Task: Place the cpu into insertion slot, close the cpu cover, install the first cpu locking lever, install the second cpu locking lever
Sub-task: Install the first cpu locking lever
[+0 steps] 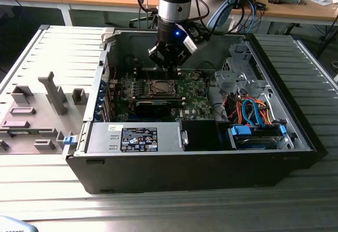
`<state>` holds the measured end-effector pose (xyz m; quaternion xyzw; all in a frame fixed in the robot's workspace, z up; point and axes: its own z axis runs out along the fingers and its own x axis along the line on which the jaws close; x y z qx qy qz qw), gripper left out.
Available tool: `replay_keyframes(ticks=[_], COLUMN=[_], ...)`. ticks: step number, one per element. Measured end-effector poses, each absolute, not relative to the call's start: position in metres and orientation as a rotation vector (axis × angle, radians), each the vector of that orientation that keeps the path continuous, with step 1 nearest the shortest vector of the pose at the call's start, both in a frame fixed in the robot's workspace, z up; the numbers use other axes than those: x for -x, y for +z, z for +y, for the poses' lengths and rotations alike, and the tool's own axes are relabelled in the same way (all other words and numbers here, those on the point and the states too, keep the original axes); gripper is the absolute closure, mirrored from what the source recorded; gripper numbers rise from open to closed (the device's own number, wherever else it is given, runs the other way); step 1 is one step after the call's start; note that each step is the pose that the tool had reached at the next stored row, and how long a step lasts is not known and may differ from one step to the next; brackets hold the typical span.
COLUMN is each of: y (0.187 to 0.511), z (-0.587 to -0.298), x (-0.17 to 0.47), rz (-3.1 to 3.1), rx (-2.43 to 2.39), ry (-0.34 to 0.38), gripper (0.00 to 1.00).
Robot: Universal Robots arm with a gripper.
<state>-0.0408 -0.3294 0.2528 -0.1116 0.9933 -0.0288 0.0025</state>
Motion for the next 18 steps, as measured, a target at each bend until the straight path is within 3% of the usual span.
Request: replay_keyframes(ticks=[18], y=[0.2504], z=[-0.3293], x=[0.0407], rz=[3.141], rx=[0.005], ry=[-0.054], gripper=[0.89])
